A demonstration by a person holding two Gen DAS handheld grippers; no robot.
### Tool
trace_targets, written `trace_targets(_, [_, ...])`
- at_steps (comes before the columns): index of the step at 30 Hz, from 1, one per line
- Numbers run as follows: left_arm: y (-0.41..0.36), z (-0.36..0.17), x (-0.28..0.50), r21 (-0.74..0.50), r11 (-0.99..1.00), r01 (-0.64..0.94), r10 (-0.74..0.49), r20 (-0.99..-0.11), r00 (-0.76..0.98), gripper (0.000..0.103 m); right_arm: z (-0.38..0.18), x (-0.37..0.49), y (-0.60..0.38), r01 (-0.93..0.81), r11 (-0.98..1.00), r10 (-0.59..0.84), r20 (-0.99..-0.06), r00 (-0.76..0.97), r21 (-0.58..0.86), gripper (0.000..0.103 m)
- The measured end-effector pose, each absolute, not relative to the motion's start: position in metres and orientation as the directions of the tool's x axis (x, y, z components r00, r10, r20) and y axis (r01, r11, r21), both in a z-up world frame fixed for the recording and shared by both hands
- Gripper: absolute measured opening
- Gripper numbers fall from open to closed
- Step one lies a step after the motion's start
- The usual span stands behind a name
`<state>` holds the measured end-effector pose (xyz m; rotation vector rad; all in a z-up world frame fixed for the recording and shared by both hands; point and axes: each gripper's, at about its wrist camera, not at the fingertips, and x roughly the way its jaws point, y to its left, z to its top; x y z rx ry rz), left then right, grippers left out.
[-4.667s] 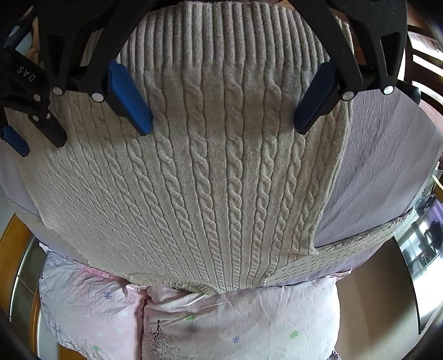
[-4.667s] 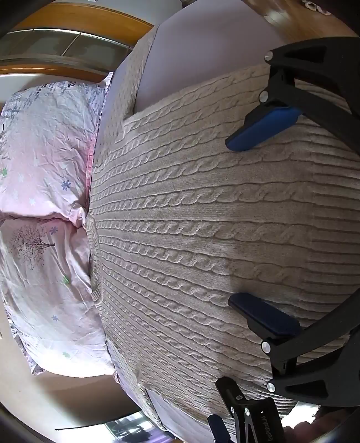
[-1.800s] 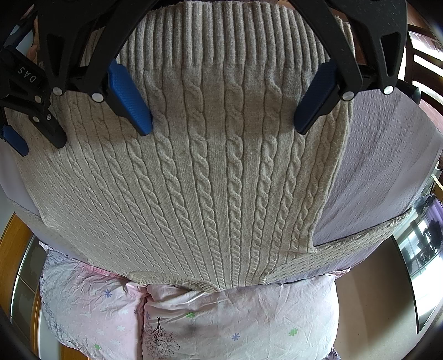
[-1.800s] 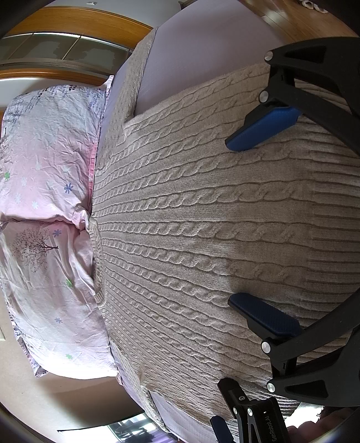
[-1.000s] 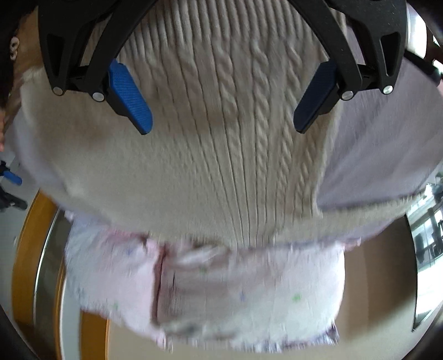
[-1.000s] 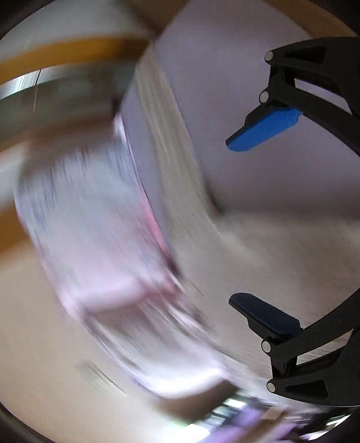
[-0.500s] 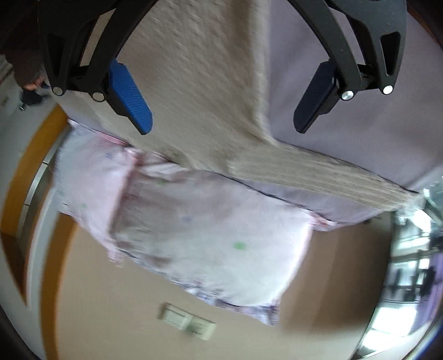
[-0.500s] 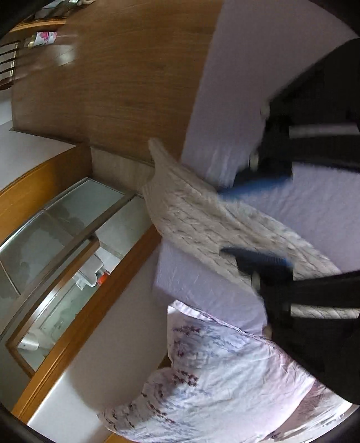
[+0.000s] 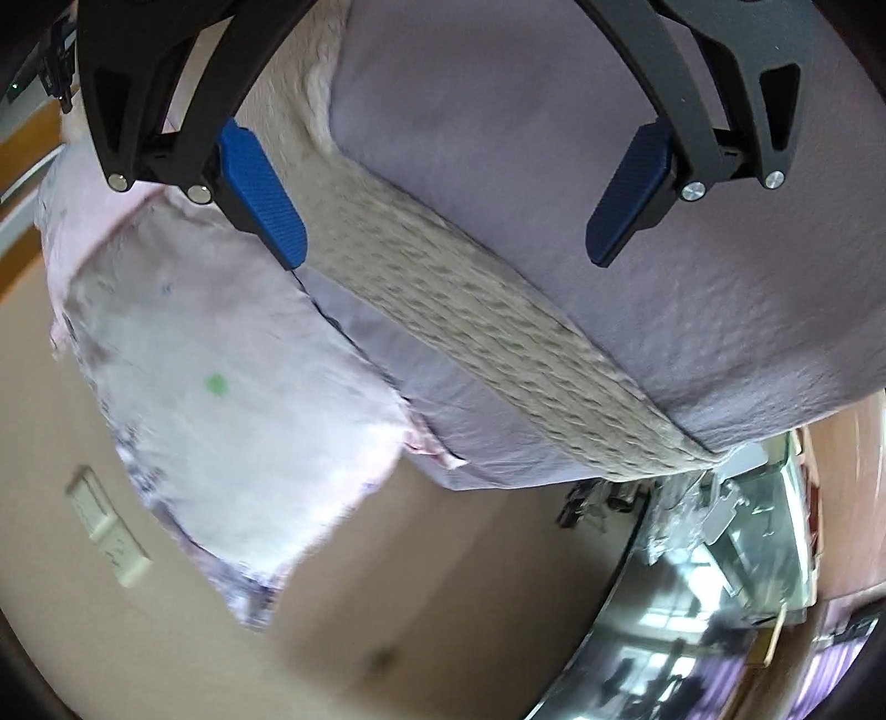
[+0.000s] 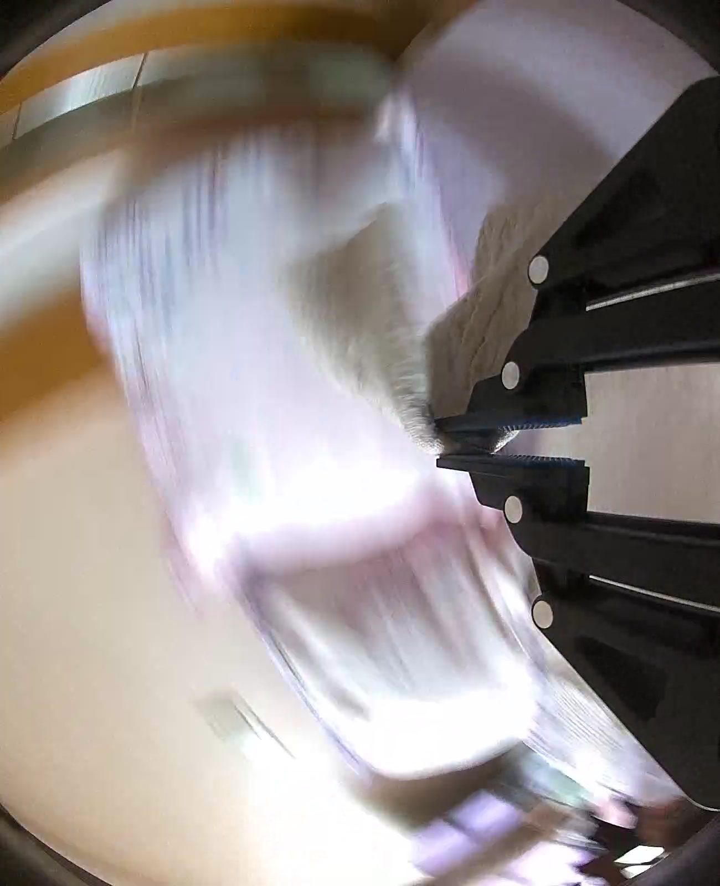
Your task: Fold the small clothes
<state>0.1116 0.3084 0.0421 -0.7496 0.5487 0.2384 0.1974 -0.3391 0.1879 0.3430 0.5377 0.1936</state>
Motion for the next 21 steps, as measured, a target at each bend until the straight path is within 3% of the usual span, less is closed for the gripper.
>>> trace_targets(2, [0.314, 0.04, 0.115, -0.575, 0.705, -0.415, 0.033, -0.558, 0.829, 0.1, 0.17, 0.215, -0.254, -0.278, 0.881, 0.455, -0.525, 0.72, 0.383, 0.009])
trace_targets(4, [0.324, 0.038, 0.118, -0.574, 0.689, -0.443, 0.056, -0.567, 0.822, 0.099, 0.147, 0.222, -0.196, -0.38, 0.822, 0.57, -0.6, 0.561, 0.425, 0.02])
trace_targets(6, [0.339, 0.033, 0.12, -0.601, 0.655, -0.458, 0.052, -0.569, 0.821, 0.091, 0.13, 0.217, -0.154, -0.439, 0.778, 0.622, -0.651, 0.435, 0.449, 0.044])
trace_targets(7, [0.344, 0.031, 0.122, -0.611, 0.644, -0.461, 0.048, -0.57, 0.821, 0.086, 0.128, 0.213, -0.15, -0.45, 0.773, 0.628, -0.644, 0.437, 0.448, 0.049])
trace_targets(9, [0.359, 0.022, 0.127, -0.639, 0.605, -0.475, 0.03, -0.578, 0.815, 0.071, 0.132, 0.209, -0.163, -0.439, 0.789, 0.611, -0.617, 0.495, 0.43, 0.068])
trace_targets(19, [0.414, -0.005, 0.149, -0.734, 0.421, -0.533, 0.006, -0.585, 0.811, 0.049, 0.13, 0.186, -0.271, -0.234, 0.837, 0.522, -0.592, 0.615, 0.494, 0.073])
trace_targets(20, [0.419, -0.006, 0.15, -0.733, 0.406, -0.546, 0.017, -0.592, 0.806, 0.042, 0.129, 0.185, -0.278, -0.221, 0.837, 0.516, -0.587, 0.624, 0.501, 0.073])
trace_targets(21, [0.421, -0.007, 0.152, -0.726, 0.396, -0.562, 0.026, -0.603, 0.797, 0.025, 0.129, 0.182, -0.282, -0.214, 0.835, 0.514, -0.582, 0.631, 0.507, 0.073])
